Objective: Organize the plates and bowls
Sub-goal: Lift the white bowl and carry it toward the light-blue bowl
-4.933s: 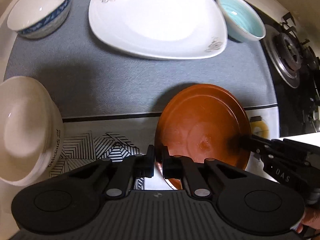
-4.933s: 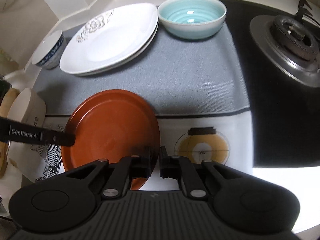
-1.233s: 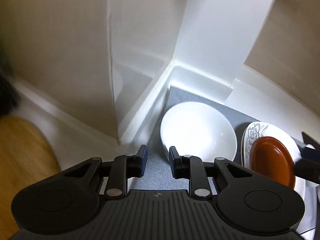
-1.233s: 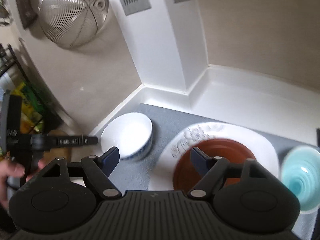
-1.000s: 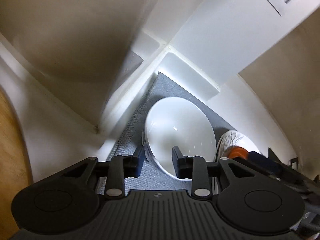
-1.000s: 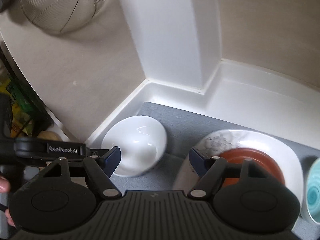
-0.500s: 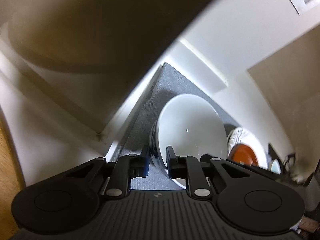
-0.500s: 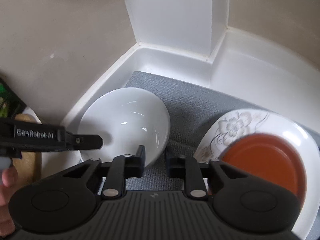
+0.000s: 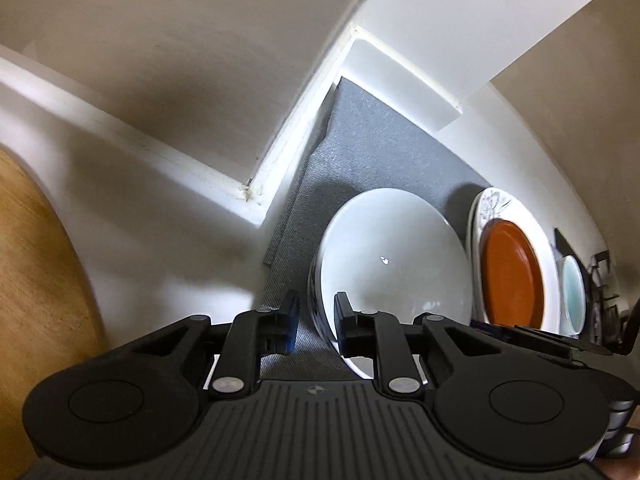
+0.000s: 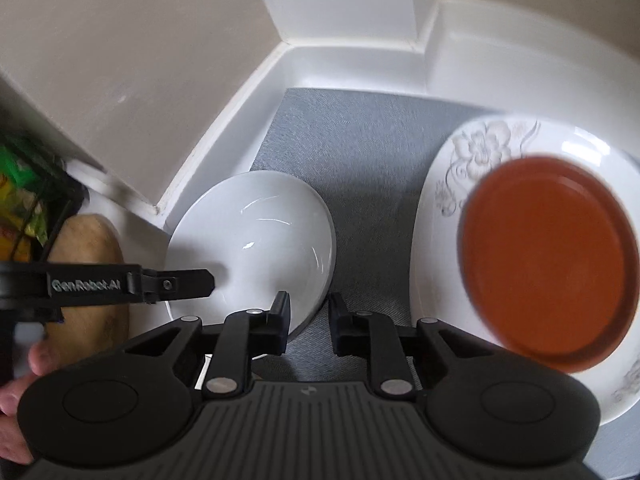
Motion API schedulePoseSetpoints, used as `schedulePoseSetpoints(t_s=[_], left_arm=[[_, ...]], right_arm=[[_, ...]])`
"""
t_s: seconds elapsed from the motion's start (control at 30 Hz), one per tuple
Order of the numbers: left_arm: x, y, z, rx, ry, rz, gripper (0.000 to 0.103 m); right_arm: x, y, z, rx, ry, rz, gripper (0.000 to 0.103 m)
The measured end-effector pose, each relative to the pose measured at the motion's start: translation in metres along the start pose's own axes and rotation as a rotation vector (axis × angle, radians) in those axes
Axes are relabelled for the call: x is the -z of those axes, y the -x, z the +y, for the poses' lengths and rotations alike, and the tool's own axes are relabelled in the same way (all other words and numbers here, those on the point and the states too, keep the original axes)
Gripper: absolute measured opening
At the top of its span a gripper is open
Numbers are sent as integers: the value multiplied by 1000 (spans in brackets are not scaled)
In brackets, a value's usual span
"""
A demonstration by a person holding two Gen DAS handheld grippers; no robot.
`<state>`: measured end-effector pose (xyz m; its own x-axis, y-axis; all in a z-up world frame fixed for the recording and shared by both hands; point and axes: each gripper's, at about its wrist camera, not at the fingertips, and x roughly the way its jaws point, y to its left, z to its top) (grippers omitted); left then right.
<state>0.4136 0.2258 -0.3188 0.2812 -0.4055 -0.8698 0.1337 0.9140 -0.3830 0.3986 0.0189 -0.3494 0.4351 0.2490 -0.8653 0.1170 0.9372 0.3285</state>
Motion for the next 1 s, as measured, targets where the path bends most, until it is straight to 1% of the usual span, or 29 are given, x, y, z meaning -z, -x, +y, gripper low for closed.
schedulePoseSetpoints(t_s=[0.1, 0.13, 0.17, 0.2, 0.33, 0.47, 0.57, 0.7, 0.77, 0.9, 0.93, 1.0], left_arm=[[-4, -7, -3, -14, -6, 28, 19], [-10, -9, -6, -13, -9, 34, 17], [-8, -8, -8, -9, -11, 35, 15], [-8, -6, -9, -17, -13, 35, 15], [-4, 1, -18, -57, -14, 31, 14], [2, 13, -39, -75, -36, 15, 14], [5, 24, -58, -80, -58, 11, 14], [9, 36, -93, -89, -98, -4, 14], [10, 38, -116, -94, -127, -15, 14], [10, 32, -171, -105, -184, 5, 14], [10, 22, -192, -105, -200, 9, 14], [10, 17, -223, -98, -237, 18, 14]], right_arm=[[0, -7, -6, -17, -53, 2, 25], [1, -9, -9, -35, -94, 6, 25], [1, -10, -11, -39, -131, 3, 24], [1, -10, -11, -35, -148, -2, 20], [7, -1, -5, -45, -99, -24, 20], [8, 18, -15, -95, -150, -45, 20], [11, 42, -22, -113, -158, -74, 20], [16, 81, -36, -124, -145, -154, 22], [20, 101, -53, -127, -151, -188, 22], [29, 131, -97, -124, -205, -214, 22], [32, 138, -110, -126, -230, -215, 22], [35, 154, -135, -116, -254, -221, 22]])
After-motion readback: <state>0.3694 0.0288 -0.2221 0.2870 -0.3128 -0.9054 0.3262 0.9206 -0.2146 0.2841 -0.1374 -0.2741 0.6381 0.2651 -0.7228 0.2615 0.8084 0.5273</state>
